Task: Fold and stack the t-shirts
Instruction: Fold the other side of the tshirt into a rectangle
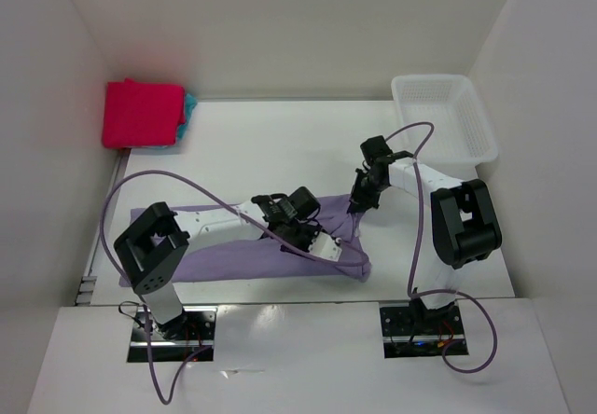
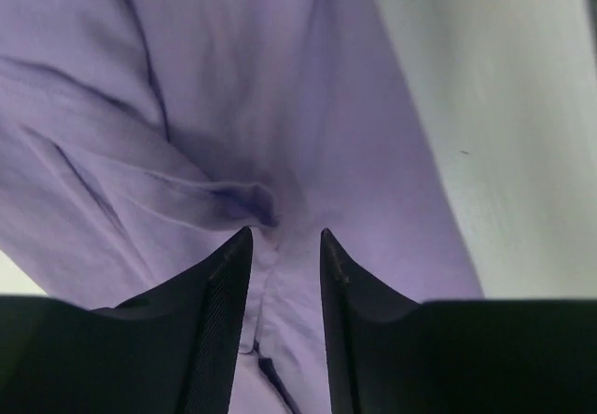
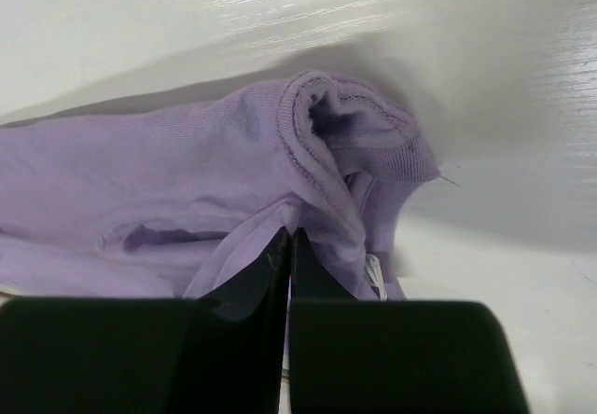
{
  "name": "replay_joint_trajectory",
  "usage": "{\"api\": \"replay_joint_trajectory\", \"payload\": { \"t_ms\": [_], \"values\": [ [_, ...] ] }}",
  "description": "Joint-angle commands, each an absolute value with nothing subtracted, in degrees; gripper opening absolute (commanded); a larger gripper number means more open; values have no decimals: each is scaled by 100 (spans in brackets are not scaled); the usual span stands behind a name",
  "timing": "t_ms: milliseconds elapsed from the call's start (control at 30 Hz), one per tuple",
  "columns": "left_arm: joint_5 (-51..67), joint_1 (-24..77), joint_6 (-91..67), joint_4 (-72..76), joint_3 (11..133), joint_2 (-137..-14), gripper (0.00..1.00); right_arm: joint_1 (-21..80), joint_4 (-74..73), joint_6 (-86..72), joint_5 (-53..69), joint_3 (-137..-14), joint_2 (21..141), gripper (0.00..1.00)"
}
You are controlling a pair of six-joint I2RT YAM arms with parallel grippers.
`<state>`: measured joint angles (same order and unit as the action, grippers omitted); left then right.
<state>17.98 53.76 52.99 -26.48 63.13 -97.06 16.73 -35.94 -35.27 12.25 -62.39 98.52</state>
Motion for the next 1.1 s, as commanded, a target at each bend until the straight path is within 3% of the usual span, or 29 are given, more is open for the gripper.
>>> {"api": "replay_joint_trajectory", "payload": {
  "t_ms": [0,100,200,633,767,900,1067],
  "values": [
    [1547,5353,4537,-2364,6539,-9800,42,1670,-3393,-3411,1327,-6495,9879,0],
    [1547,5353,4272,-2364,6364,-9729,41,1670,-3393,-3410,1379,-6495,9879,0],
    [1547,5353,4070,-2364,6363,-9729,51,1670,-3340,-3410,1432,-6495,9879,0],
    [1669,5353,4017,-2180,6469,-10107,51,1670,-3287,-3462,1433,-6495,9879,0],
    [1617,5353,3815,-2057,6469,-10178,30,1670,-3287,-3463,1485,-6495,9879,0],
    [1617,5353,3710,-1995,6469,-10178,2,1670,-3287,-3463,1485,-6443,9879,0],
    [1617,5213,3762,-2442,6530,-9986,0,1670,-3585,-3602,1372,-6390,9686,0]
  ]
}}
